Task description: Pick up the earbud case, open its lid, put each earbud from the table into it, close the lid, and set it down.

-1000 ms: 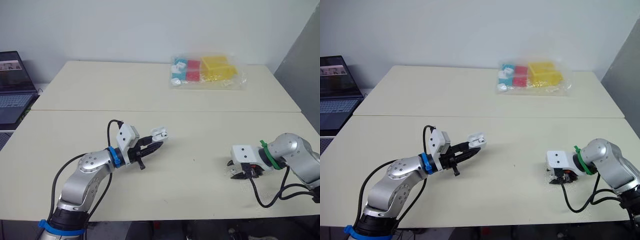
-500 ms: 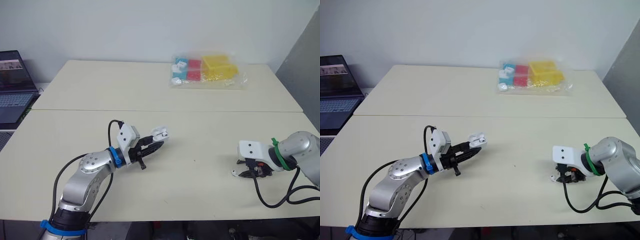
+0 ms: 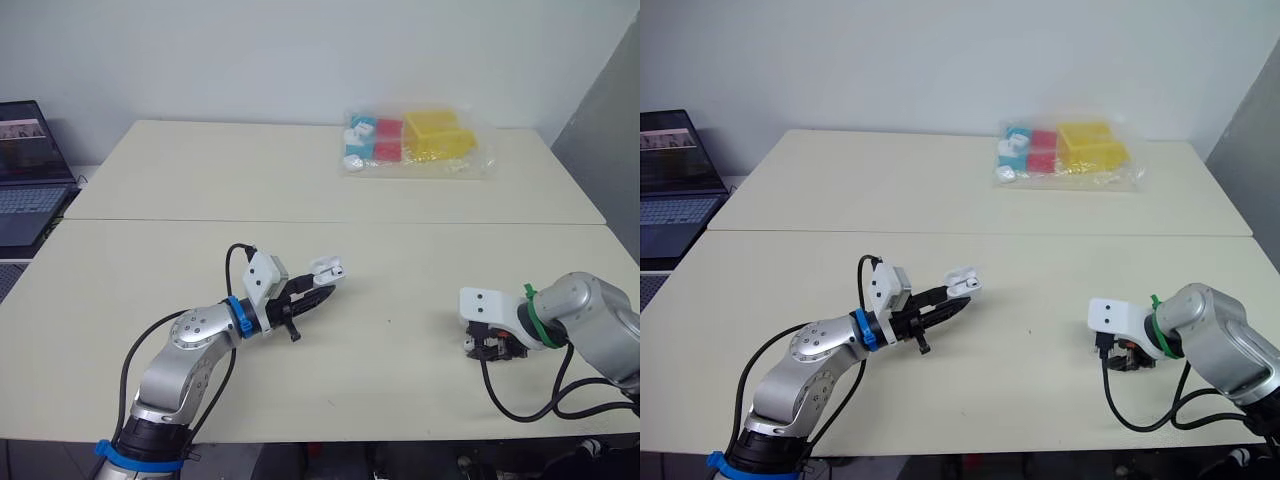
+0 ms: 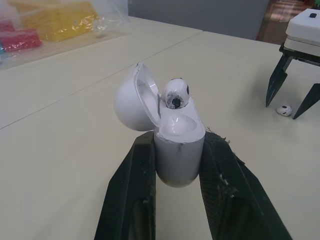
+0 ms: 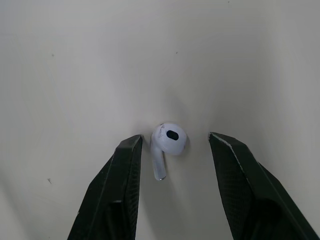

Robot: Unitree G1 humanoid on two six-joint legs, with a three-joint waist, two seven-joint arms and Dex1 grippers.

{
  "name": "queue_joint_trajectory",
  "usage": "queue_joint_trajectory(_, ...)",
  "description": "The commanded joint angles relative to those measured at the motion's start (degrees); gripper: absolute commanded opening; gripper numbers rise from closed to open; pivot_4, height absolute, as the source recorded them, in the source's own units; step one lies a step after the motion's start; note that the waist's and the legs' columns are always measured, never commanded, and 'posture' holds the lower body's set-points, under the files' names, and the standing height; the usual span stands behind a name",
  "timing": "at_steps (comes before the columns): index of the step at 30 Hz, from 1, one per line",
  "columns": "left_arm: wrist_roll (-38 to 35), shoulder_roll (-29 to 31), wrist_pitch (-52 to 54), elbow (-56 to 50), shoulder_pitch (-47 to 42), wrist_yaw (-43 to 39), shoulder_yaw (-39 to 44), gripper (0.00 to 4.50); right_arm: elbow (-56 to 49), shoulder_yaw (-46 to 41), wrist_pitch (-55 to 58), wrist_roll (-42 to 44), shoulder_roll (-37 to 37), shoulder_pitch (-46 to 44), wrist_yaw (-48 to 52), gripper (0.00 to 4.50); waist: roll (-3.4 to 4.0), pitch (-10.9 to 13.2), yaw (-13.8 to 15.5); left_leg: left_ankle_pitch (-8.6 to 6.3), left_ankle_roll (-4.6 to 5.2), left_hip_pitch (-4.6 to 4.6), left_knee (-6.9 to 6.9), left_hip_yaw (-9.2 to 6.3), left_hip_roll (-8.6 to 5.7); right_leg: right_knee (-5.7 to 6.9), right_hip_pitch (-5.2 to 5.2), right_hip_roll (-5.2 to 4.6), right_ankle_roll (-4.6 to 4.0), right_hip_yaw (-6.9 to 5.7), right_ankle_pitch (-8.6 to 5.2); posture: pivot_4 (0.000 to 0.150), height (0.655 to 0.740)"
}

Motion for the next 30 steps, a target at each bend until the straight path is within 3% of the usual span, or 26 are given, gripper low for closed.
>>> queue_joint_trajectory(1, 0.07, -0.36, -1.55, -0.39, -0.61, 0.15, 0.22, 0.81, -0.35, 0.74, 0.43, 0.04, 0.53, -0.81, -0.21, 2.16, 0.00, 0.00, -0.02, 0.00, 0.00, 0.01, 0.00, 0.00, 0.00, 0.00, 0.00, 0.00, 0.00, 0.00, 0.00, 0.150, 0.7400)
queue_joint_trajectory(6, 0.15, -0.51, -1.92, -0.06, -0.66, 0.14, 0.07, 0.81, -0.50, 1.43, 0.84, 0.13, 0.97, -1.18, -0.29, 2.16, -0.01, 0.00, -0.05, 0.00, 0.00, 0.01, 0.00, 0.01, 0.01, 0.00, 0.01, 0.01, 0.00, 0.01, 0.00, 0.150, 0.7400)
queue_joint_trajectory(11, 0.40, -0.67, -2.25, 0.45, -0.97, -0.05, -0.06, 0.81, -0.76, 1.49, 1.36, 0.33, 1.48, -1.64, -0.21, 0.48, -0.02, -0.01, -0.06, 0.00, 0.00, 0.02, 0.00, -0.01, 0.01, 0.00, 0.02, 0.02, 0.01, 0.00, 0.01, 0.150, 0.7400)
queue_joint_trajectory(21, -0.98, -0.95, -2.22, 0.61, -3.32, -0.69, 0.57, 0.81, -3.90, -9.13, 1.89, 10.09, 2.23, -4.55, 1.53, 0.43, -0.01, -0.01, -0.06, 0.00, 0.00, -0.03, -0.01, 0.00, 0.00, -0.01, -0.02, 0.03, 0.28, 0.00, 0.16, 0.150, 0.7400)
queue_joint_trajectory(24, -2.50, -1.52, -1.08, -0.23, -4.29, -0.26, 0.79, 0.81, -5.28, -13.45, 2.50, 14.78, 5.83, -6.12, -0.17, 0.43, -0.01, -0.01, -0.08, 0.00, 0.00, -0.02, 0.00, -0.02, 0.01, 0.00, -0.01, 0.06, 0.31, -0.01, 0.18, 0.150, 0.7400)
queue_joint_trajectory(27, -4.84, -3.40, 1.79, -1.79, -6.94, 1.23, 0.24, 0.81, -9.19, -23.76, 7.85, 24.67, 22.43, -9.00, -9.94, 0.43, -0.11, -0.04, -0.14, 0.00, 0.00, -0.03, 0.01, -0.10, 0.06, 0.02, 0.02, 0.14, 0.31, -0.06, 0.18, 0.150, 0.7400)
queue_joint_trajectory(30, -5.80, -4.29, 3.63, -1.79, -8.82, 1.67, 0.10, 0.81, -12.41, -29.31, 8.07, 30.56, 33.92, -8.43, -16.99, 0.43, -0.09, -0.03, -0.01, 0.00, -0.01, -0.09, -0.01, -0.19, 0.04, 0.07, -0.01, 0.16, 0.33, -0.09, 0.20, 0.150, 0.7400)
